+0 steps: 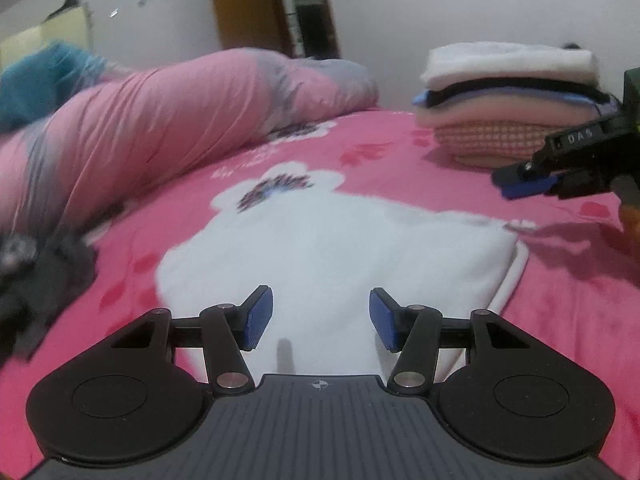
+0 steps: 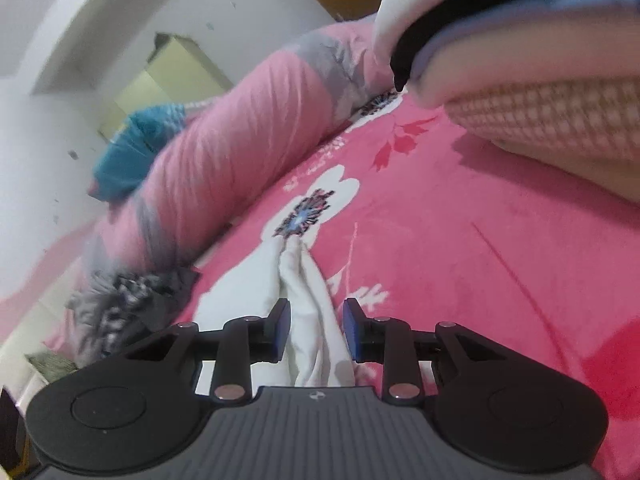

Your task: Fold clothes

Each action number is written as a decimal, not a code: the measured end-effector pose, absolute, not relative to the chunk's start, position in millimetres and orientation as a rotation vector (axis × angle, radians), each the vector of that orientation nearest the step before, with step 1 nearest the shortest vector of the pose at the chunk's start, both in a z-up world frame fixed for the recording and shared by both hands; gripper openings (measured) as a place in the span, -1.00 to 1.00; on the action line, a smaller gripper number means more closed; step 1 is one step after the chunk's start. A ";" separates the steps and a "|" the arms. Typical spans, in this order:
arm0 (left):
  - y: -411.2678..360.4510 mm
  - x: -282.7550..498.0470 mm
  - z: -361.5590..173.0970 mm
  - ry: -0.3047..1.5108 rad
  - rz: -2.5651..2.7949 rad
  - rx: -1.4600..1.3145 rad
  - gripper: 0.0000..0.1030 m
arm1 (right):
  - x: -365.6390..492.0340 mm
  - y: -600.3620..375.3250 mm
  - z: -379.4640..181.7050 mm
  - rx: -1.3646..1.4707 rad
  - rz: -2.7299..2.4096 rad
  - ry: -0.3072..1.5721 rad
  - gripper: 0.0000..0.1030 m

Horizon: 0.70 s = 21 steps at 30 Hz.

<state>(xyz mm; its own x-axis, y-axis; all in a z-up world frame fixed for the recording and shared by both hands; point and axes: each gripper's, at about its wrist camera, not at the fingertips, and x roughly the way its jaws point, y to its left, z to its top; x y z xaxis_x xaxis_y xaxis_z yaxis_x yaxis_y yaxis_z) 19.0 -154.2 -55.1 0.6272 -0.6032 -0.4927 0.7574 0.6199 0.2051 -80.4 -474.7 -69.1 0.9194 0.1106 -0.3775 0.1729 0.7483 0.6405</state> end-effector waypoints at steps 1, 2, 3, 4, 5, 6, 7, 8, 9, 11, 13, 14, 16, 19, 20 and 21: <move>-165.2 18.0 -54.6 0.392 -0.817 0.437 0.04 | -78.7 -474.2 -69.6 0.722 -0.016 0.409 -0.40; -176.2 17.0 -54.2 0.384 -0.827 0.456 0.05 | -77.1 -473.6 -70.1 0.714 0.003 0.405 -0.40; -187.0 16.3 -56.3 0.382 -0.839 0.468 0.05 | -73.4 -472.6 -69.7 0.703 0.022 0.406 -0.40; -197.9 15.6 -58.6 0.381 -0.851 0.481 0.05 | -72.1 -470.9 -68.9 0.690 0.036 0.409 -0.40; -207.1 16.1 -61.9 0.389 -0.863 0.492 0.05 | -70.1 -468.7 -68.2 0.670 0.043 0.413 -0.41; -215.7 17.4 -66.2 0.401 -0.869 0.504 0.05 | -66.9 -466.3 -67.5 0.645 0.048 0.419 -0.43; -221.5 18.8 -71.4 0.409 -0.869 0.509 0.05 | -64.7 -463.0 -67.7 0.612 0.044 0.426 -0.43; -227.2 20.1 -76.8 0.418 -0.870 0.514 0.05 | -61.8 -458.8 -69.0 0.572 0.027 0.440 -0.44; -228.7 20.1 -79.7 0.420 -0.870 0.504 0.05 | -59.3 -454.5 -73.3 0.541 0.018 0.467 -0.48; -228.7 21.3 -82.6 0.430 -0.872 0.480 0.05 | -55.6 -445.9 -84.5 0.490 0.011 0.533 -0.63; -225.7 23.9 -82.8 0.449 -0.879 0.452 0.05 | -56.2 -440.8 -93.5 0.464 0.004 0.558 -0.67; -224.6 24.9 -83.3 0.452 -0.881 0.442 0.05 | -56.9 -440.7 -95.0 0.465 0.004 0.559 -0.68; -222.5 26.7 -84.5 0.455 -0.885 0.424 0.05 | -56.3 -442.8 -97.2 0.480 0.007 0.558 -0.68; -223.6 26.9 -83.3 0.454 -0.878 0.405 0.07 | -62.5 -448.5 -100.6 0.527 0.023 0.534 -0.66; -224.1 26.1 -81.4 0.452 -0.872 0.396 0.07 | -65.9 -450.9 -101.2 0.545 0.023 0.521 -0.64; -222.9 25.2 -78.4 0.448 -0.865 0.383 0.08 | -69.1 -453.6 -99.7 0.561 0.013 0.506 -0.59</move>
